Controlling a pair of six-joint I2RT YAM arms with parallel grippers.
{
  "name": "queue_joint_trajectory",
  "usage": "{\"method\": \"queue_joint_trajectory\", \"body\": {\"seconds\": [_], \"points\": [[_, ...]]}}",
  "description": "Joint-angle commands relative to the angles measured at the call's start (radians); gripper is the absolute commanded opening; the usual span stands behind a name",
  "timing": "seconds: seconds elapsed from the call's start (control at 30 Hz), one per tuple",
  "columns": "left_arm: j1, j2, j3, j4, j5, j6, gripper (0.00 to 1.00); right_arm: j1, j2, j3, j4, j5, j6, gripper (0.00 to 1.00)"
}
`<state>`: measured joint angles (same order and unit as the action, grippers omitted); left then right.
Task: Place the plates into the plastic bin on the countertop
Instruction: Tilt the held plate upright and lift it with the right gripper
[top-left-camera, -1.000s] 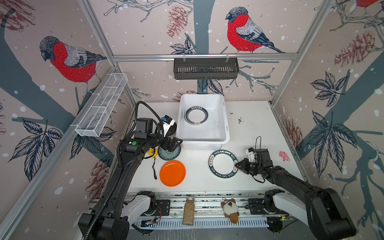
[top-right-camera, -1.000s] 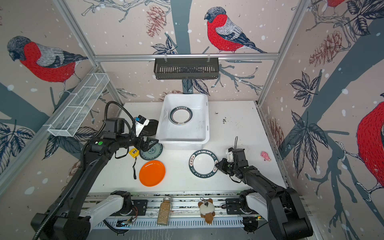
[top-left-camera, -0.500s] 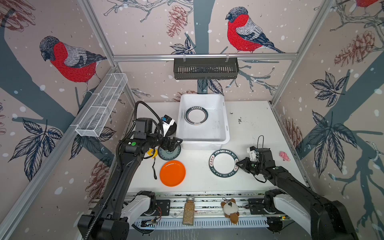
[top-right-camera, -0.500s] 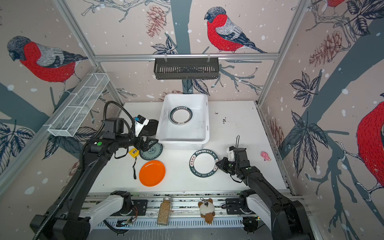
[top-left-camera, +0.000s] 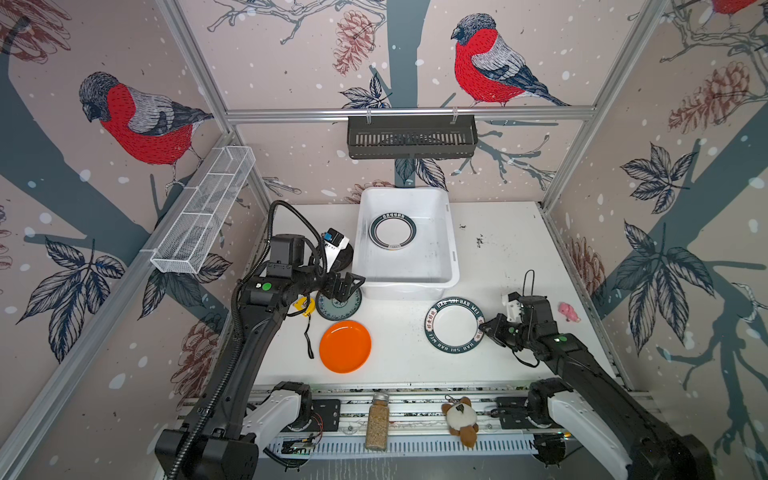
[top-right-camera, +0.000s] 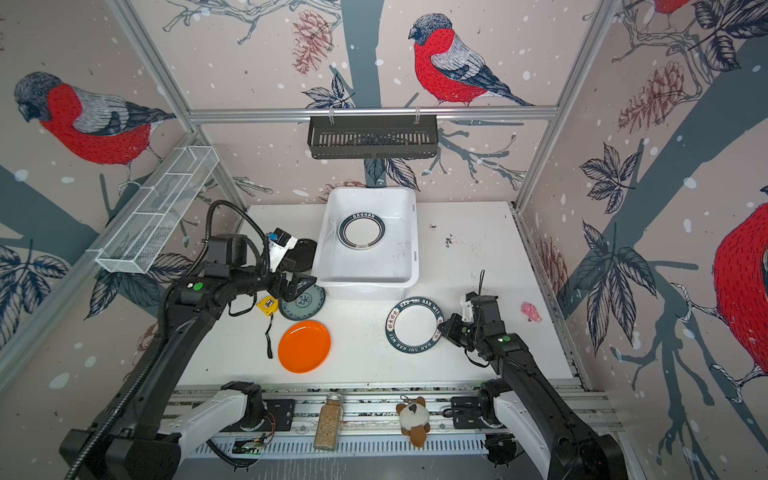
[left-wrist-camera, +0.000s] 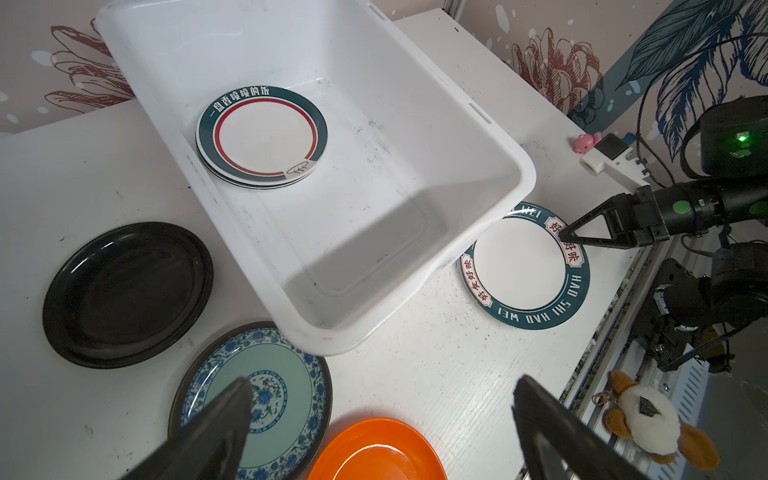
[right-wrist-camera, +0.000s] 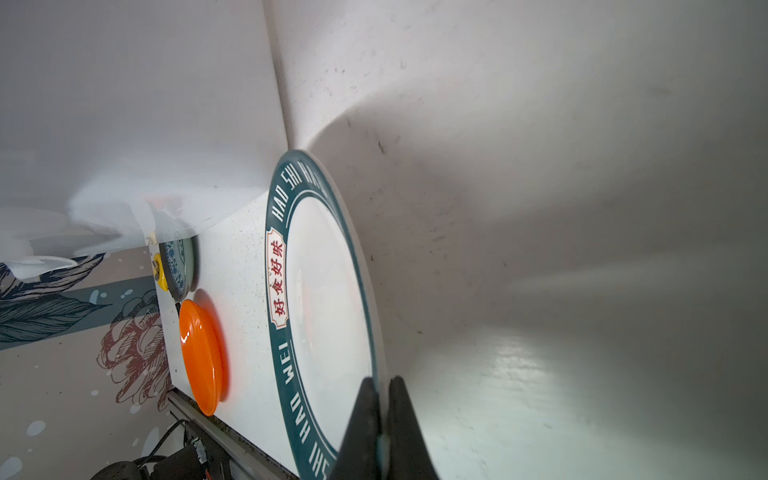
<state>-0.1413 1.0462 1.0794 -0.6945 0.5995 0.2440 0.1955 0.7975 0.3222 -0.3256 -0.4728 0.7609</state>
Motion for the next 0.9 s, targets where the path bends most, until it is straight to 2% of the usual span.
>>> {"method": "queue_joint_trajectory", "body": {"seconds": [0.0, 0.53, 0.87], "points": [[-0.001, 0.0, 0.006, 0.007, 0.006, 0.009, 0.97, -0.01, -0.025, 0.024, -0.042, 0.022, 0.015, 0.01], [-0.001, 0.006, 0.015, 0.006, 0.004, 0.017, 0.97, -0.089, -0.104, 0.113, -0.26, 0.173, -0.009, 0.01], [-0.001, 0.014, 0.026, 0.024, 0.022, 0.001, 0.97, -0.142, -0.147, 0.173, -0.325, 0.278, 0.0, 0.01]]}}
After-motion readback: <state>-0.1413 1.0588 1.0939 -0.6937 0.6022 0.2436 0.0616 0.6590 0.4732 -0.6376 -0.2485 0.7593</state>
